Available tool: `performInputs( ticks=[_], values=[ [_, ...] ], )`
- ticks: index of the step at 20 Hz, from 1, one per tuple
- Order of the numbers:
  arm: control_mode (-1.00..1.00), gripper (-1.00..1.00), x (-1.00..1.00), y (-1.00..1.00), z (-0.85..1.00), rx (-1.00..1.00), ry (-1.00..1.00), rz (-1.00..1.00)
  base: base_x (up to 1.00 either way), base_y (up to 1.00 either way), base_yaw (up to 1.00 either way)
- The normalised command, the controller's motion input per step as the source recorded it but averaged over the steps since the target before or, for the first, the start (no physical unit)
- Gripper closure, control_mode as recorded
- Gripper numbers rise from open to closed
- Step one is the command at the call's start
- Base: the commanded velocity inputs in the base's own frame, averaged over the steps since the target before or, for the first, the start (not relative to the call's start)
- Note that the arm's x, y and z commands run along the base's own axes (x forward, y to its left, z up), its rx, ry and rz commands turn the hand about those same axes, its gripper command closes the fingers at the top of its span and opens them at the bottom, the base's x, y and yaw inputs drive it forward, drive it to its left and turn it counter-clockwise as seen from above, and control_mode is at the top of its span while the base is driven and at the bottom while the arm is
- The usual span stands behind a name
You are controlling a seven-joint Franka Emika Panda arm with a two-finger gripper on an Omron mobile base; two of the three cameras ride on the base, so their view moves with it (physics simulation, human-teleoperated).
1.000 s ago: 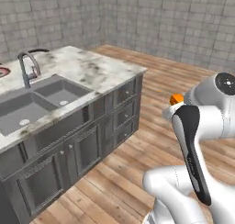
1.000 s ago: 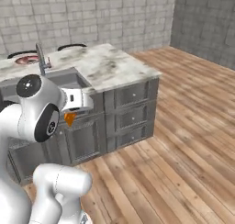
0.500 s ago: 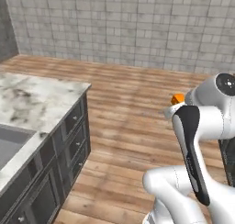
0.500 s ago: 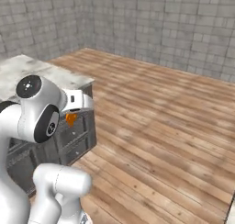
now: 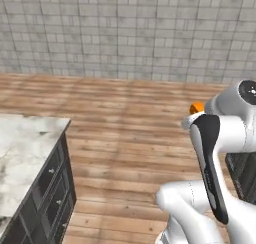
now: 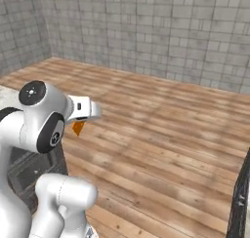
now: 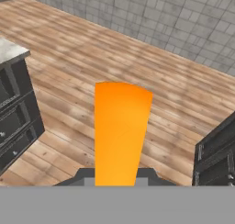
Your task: Take the cheese, steak, and corn from the fridge and place them on the plate on the dining counter to create an appetizer plate.
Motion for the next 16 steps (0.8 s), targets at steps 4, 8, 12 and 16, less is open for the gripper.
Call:
performInputs(
  ticks=[4, 8, 12, 16],
  values=[
    [1.0, 1.0, 0.0, 0.0, 0.0, 0.0, 0.0, 0.0, 1.0, -0.3, 0.1],
    [1.0, 1.0, 0.0, 0.0, 0.0, 0.0, 0.0, 0.0, 1.0, -0.52, 0.24],
    [1.0, 1.0, 0.0, 0.0, 0.0, 0.0, 0.0, 0.0, 1.0, -0.44, 0.34],
    [1.0, 1.0, 0.0, 0.0, 0.0, 0.0, 0.0, 0.0, 1.0, -0.3, 0.36]
  ],
)
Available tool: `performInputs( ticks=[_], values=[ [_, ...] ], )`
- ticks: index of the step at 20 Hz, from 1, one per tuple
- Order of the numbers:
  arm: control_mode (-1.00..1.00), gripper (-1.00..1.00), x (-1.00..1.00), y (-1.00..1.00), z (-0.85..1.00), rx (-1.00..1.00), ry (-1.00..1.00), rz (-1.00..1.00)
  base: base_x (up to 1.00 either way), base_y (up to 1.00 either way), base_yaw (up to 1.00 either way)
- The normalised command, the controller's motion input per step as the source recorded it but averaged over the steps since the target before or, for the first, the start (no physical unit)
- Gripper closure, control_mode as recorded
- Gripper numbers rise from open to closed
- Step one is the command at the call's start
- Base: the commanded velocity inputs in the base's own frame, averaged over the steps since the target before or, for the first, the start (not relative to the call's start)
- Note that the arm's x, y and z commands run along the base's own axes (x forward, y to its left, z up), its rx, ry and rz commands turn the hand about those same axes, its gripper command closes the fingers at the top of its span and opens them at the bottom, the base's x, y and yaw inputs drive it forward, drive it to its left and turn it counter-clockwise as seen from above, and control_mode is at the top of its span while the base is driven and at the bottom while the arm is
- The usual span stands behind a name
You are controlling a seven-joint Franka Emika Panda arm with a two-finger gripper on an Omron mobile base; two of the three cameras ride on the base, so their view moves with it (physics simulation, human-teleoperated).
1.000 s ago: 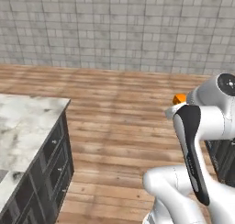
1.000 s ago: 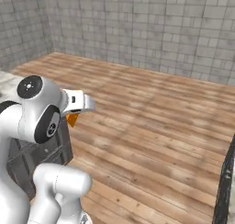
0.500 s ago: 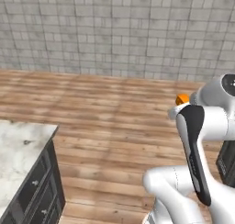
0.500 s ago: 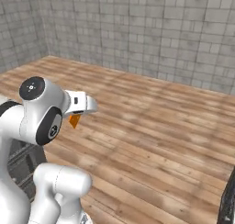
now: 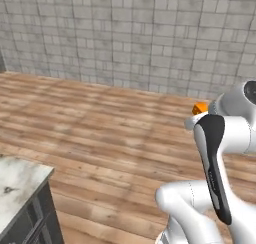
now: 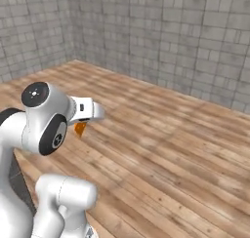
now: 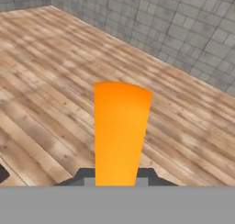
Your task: Take the cheese, steak, and corn from the fridge and place them on the plate on the dining counter to create an appetizer plate.
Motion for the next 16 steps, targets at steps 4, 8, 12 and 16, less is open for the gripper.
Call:
performInputs(
  ticks=[4, 8, 12, 16],
  values=[
    [1.0, 1.0, 0.0, 0.0, 0.0, 0.0, 0.0, 0.0, 1.0, -0.16, 0.42],
    [1.0, 1.0, 0.0, 0.0, 0.0, 0.0, 0.0, 0.0, 1.0, -0.09, 0.44],
    [1.0, 1.0, 0.0, 0.0, 0.0, 0.0, 0.0, 0.0, 1.0, 0.0, 0.49],
    [1.0, 1.0, 0.0, 0.0, 0.0, 0.0, 0.0, 0.0, 1.0, 0.0, 0.52]
  ],
)
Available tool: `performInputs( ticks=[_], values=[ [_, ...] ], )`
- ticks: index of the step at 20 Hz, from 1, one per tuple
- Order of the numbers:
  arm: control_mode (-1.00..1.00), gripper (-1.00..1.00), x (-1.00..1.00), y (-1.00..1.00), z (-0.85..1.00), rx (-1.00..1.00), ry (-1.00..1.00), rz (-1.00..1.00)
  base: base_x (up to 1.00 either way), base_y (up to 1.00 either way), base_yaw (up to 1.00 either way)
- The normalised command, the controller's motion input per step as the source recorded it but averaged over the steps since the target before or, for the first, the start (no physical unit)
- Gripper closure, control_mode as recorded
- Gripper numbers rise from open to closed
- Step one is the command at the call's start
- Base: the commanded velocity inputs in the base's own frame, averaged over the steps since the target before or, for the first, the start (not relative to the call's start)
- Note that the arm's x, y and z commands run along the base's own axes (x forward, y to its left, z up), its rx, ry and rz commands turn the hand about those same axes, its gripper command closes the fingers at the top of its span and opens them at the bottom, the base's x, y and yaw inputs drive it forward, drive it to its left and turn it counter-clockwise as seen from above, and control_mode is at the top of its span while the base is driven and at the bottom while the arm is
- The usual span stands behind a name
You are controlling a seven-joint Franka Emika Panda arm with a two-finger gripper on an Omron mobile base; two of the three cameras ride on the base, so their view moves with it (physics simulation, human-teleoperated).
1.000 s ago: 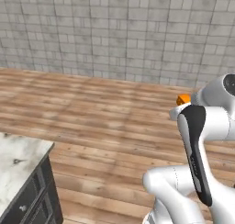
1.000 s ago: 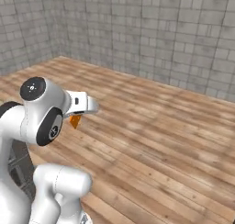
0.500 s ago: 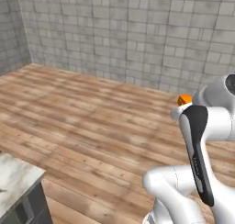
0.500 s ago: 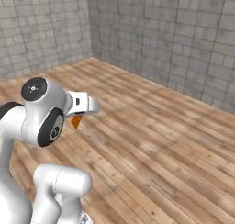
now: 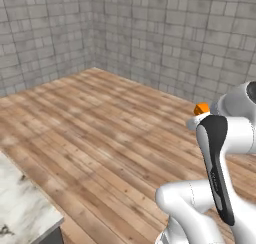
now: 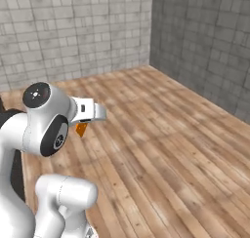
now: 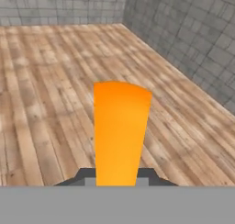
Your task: Take the cheese, steak, and corn from the fridge and place them on the plate on the dining counter to create an appetizer plate.
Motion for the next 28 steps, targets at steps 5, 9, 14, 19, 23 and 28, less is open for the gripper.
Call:
performInputs(
  ticks=[5, 9, 14, 19, 23, 28],
  values=[
    [1.0, 1.0, 0.0, 0.0, 0.0, 0.0, 0.0, 0.0, 1.0, -0.04, 0.53],
    [1.0, 1.0, 0.0, 0.0, 0.0, 0.0, 0.0, 0.0, 1.0, -0.06, 0.54],
    [1.0, 1.0, 0.0, 0.0, 0.0, 0.0, 0.0, 0.0, 1.0, -0.33, 0.5],
    [1.0, 1.0, 0.0, 0.0, 0.0, 0.0, 0.0, 0.0, 1.0, -0.69, 0.41],
    [1.0, 1.0, 0.0, 0.0, 0.0, 0.0, 0.0, 0.0, 1.0, -0.69, 0.41],
    [1.0, 1.0, 0.0, 0.0, 0.0, 0.0, 0.0, 0.0, 1.0, -0.47, 0.48]
  ],
)
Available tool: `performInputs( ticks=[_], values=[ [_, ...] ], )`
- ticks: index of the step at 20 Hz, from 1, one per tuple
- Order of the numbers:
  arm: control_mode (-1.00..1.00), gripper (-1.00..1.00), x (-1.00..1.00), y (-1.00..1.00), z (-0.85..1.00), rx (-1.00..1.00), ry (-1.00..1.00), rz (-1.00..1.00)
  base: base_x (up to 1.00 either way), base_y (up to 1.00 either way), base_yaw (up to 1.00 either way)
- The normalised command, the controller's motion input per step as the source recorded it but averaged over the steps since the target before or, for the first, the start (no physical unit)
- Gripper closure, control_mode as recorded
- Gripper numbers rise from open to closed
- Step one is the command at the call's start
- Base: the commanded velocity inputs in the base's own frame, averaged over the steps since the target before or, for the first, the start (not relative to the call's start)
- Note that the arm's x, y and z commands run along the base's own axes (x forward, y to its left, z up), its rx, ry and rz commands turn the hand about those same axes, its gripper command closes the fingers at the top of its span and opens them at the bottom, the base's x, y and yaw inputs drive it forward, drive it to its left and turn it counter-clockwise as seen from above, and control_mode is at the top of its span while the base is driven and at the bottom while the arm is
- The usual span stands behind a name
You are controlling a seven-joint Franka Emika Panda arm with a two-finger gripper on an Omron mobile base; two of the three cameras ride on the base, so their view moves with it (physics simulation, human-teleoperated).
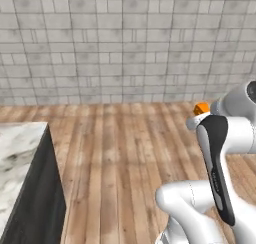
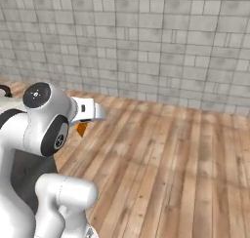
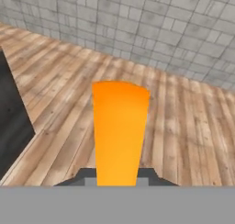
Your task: Take the cheese, steak, and corn from the fridge and place them on the plate on the dining counter to create an appetizer plate.
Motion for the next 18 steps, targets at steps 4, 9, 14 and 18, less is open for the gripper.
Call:
performInputs(
  ticks=[4, 9, 14, 18],
  values=[
    [1.0, 1.0, 0.0, 0.0, 0.0, 0.0, 0.0, 0.0, 1.0, -0.42, 0.5],
    [1.0, 1.0, 0.0, 0.0, 0.0, 0.0, 0.0, 0.0, 1.0, -0.43, 0.48],
    [1.0, 1.0, 0.0, 0.0, 0.0, 0.0, 0.0, 0.0, 1.0, -0.51, 0.49],
    [1.0, 1.0, 0.0, 0.0, 0.0, 0.0, 0.0, 0.0, 1.0, -0.47, 0.53]
  ],
)
